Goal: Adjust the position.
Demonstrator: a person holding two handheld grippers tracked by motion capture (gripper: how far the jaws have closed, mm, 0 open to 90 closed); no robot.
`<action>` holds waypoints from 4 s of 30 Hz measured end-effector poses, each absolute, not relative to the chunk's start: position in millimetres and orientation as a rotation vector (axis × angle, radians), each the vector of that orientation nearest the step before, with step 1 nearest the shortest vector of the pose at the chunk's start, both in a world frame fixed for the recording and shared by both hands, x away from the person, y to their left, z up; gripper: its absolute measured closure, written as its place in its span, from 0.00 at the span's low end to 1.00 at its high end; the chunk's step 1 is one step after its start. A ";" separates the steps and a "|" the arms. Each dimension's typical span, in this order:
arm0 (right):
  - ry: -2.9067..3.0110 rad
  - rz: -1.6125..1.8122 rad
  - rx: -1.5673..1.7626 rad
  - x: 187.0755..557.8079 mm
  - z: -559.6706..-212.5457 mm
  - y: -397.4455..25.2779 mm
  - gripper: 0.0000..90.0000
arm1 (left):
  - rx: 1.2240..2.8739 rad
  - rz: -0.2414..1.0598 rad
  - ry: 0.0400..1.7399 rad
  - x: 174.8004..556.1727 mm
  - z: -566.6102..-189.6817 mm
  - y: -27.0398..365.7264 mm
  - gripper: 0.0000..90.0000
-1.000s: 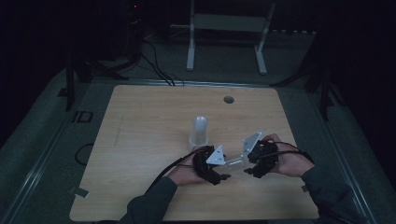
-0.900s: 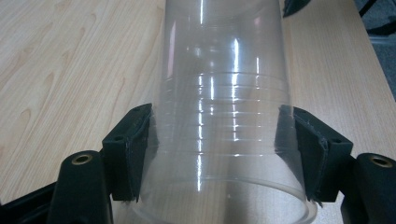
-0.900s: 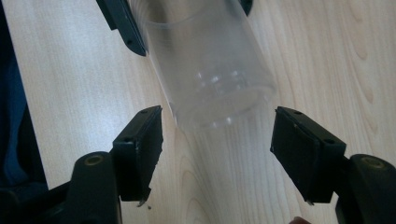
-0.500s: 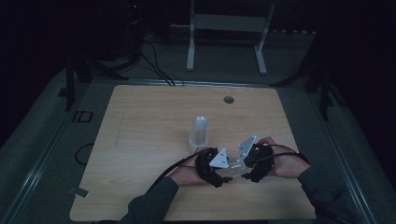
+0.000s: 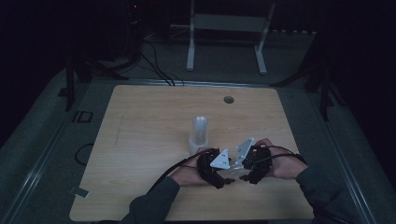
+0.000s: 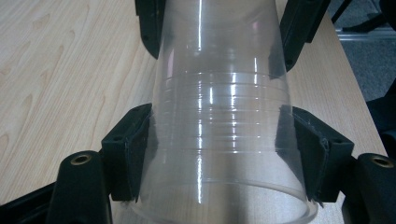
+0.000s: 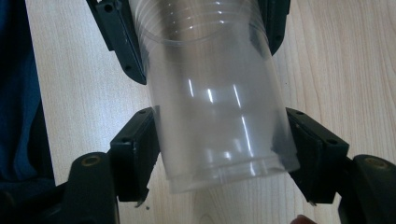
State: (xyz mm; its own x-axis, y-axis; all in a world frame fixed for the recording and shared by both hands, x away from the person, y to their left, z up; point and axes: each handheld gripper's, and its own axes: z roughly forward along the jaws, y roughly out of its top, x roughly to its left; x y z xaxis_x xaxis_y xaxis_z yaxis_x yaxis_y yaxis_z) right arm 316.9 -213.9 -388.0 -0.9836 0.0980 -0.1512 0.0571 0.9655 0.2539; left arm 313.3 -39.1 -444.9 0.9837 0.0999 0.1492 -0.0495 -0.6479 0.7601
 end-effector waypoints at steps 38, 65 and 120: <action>2.914 0.426 0.170 314.5 -386.6 -223.9 0.45 | 2.159 0.235 0.155 317.5 -428.3 -23.9 0.17; 2.816 0.438 0.399 321.7 -396.1 -238.5 0.46 | 2.021 0.281 0.311 331.0 -421.1 -3.2 0.26; 2.568 0.653 0.755 321.6 -412.5 -258.9 0.46 | 2.004 0.297 0.377 332.6 -422.6 -4.8 0.28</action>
State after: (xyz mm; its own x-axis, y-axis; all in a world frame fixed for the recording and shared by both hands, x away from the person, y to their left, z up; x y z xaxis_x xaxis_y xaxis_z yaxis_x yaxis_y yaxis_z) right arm 321.6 -258.9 -412.5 -0.7817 0.5814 -0.2257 0.4028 0.7470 0.5289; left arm 332.6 -4.8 -422.6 0.9204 0.3885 0.0444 0.1345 -0.4211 0.8970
